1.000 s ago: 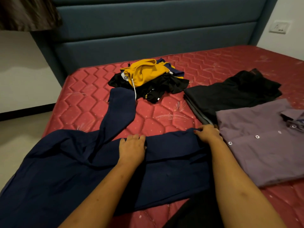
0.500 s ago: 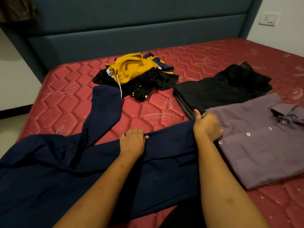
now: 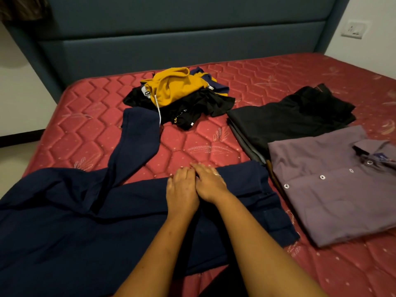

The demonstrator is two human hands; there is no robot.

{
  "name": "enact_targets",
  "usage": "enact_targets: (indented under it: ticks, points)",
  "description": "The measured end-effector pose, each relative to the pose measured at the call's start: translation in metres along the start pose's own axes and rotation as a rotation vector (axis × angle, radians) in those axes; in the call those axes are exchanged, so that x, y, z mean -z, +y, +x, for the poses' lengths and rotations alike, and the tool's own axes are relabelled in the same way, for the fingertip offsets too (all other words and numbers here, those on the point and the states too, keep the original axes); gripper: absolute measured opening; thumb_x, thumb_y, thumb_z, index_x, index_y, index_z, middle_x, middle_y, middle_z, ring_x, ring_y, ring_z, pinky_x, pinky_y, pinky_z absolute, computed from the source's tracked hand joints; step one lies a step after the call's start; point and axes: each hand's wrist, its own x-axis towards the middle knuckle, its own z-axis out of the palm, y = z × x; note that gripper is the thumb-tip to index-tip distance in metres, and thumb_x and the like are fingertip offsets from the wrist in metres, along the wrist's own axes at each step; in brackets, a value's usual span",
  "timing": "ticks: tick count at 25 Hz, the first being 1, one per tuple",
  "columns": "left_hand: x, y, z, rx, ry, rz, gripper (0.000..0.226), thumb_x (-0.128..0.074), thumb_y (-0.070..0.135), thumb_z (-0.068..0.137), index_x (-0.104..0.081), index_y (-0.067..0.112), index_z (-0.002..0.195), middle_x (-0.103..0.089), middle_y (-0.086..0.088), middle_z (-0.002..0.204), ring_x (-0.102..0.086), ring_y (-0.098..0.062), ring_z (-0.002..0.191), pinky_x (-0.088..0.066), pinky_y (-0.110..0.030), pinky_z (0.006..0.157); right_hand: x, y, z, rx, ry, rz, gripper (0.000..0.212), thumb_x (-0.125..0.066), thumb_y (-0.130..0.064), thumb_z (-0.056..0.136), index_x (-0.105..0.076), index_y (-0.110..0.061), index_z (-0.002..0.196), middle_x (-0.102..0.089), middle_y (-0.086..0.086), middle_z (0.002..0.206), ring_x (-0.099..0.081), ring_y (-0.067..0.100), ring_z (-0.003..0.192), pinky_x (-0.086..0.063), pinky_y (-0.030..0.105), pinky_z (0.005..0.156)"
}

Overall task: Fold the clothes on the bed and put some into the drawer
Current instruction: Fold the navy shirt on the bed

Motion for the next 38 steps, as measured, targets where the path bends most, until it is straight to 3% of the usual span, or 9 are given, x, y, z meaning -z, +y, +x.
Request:
enact_targets:
  ticks: [4,12,14,17,21,24,30,34,38]
  points:
    - [-0.009,-0.007,-0.012,0.051,-0.244,0.015,0.047,-0.031,0.035,0.103,-0.03,0.024,0.149,-0.029,0.006,0.155,-0.017,-0.017,0.146,-0.009,-0.042,0.118,-0.005,0.024,-0.006,-0.228,-0.058,-0.306,0.058,-0.013,-0.054,0.101,0.01,-0.037,0.151,0.015,-0.009,0.16,0.019,0.023,0.146,0.012,0.05,0.117]
    - [0.002,-0.025,-0.009,0.073,-0.396,0.1,0.065,-0.021,0.062,0.096,-0.011,0.032,0.153,-0.007,0.001,0.162,0.0,-0.018,0.149,0.007,-0.047,0.117,0.003,0.044,0.009,-0.506,0.169,-0.316,0.063,-0.011,-0.061,0.097,0.012,-0.038,0.151,0.016,-0.001,0.161,0.022,0.042,0.142,0.014,0.06,0.113]
    - [0.024,-0.054,-0.015,0.015,-0.236,0.149,0.058,-0.04,0.051,0.096,-0.033,0.025,0.148,-0.029,-0.002,0.156,-0.018,-0.021,0.146,0.001,-0.049,0.117,0.008,0.035,0.011,-0.539,0.225,-0.353,0.062,-0.017,-0.056,0.099,0.008,-0.036,0.152,0.015,0.0,0.161,0.022,0.044,0.141,0.013,0.062,0.112]
    - [0.081,-0.118,-0.042,-0.117,0.061,0.25,0.032,-0.059,0.028,0.082,-0.066,0.019,0.112,-0.062,0.001,0.121,-0.053,-0.023,0.123,-0.016,-0.053,0.112,-0.015,-0.023,0.013,-0.256,0.287,-0.354,0.062,-0.028,-0.049,0.1,0.0,-0.035,0.153,0.005,0.005,0.162,0.014,0.042,0.144,0.008,0.059,0.114]
    - [0.159,-0.205,-0.085,0.227,-0.011,0.051,0.03,-0.054,0.028,0.083,-0.066,0.022,0.109,-0.064,0.003,0.116,-0.058,-0.022,0.109,-0.04,-0.045,0.1,-0.09,-0.134,0.019,0.004,-0.06,0.017,0.067,-0.036,-0.053,0.097,0.006,-0.047,0.149,-0.027,0.01,0.156,-0.022,0.041,0.142,-0.015,0.055,0.116]
    - [0.193,-0.251,-0.12,0.469,0.01,-0.376,0.02,-0.063,0.015,0.09,-0.063,0.025,0.107,-0.066,0.007,0.108,-0.061,-0.012,0.102,-0.048,-0.03,0.093,-0.122,-0.181,0.04,-0.057,-0.08,0.367,0.079,-0.045,-0.054,0.09,0.01,-0.05,0.147,-0.042,0.012,0.147,-0.042,0.039,0.13,-0.031,0.053,0.109]
    - [0.203,-0.28,-0.107,0.646,0.002,-0.722,0.023,-0.062,0.016,0.091,-0.059,0.037,0.101,-0.067,0.011,0.088,-0.065,-0.014,0.086,-0.051,-0.03,0.076,-0.121,-0.215,0.09,-0.453,0.246,0.818,0.118,-0.077,-0.033,0.076,0.015,-0.029,0.151,-0.019,0.018,0.154,-0.037,0.034,0.133,-0.038,0.045,0.107]
    - [0.214,-0.292,-0.088,0.774,0.041,-0.909,0.021,-0.056,0.019,0.095,-0.057,0.024,0.115,-0.068,0.002,0.093,-0.062,-0.015,0.078,-0.051,-0.029,0.072,-0.129,-0.233,0.103,-0.394,0.181,1.159,0.064,-0.057,0.003,0.083,-0.038,-0.005,0.143,-0.058,0.013,0.118,-0.058,0.024,0.089,-0.052,0.029,0.066]
    - [0.228,-0.286,-0.093,0.843,-0.006,-1.085,0.024,-0.035,0.039,0.103,-0.048,0.03,0.12,-0.067,0.001,0.105,-0.061,-0.017,0.081,-0.05,-0.028,0.068,-0.123,-0.273,0.041,0.163,-0.152,1.183,0.044,-0.041,0.012,0.087,-0.064,-0.014,0.114,-0.062,-0.011,0.071,-0.052,0.002,0.064,-0.039,0.017,0.058]
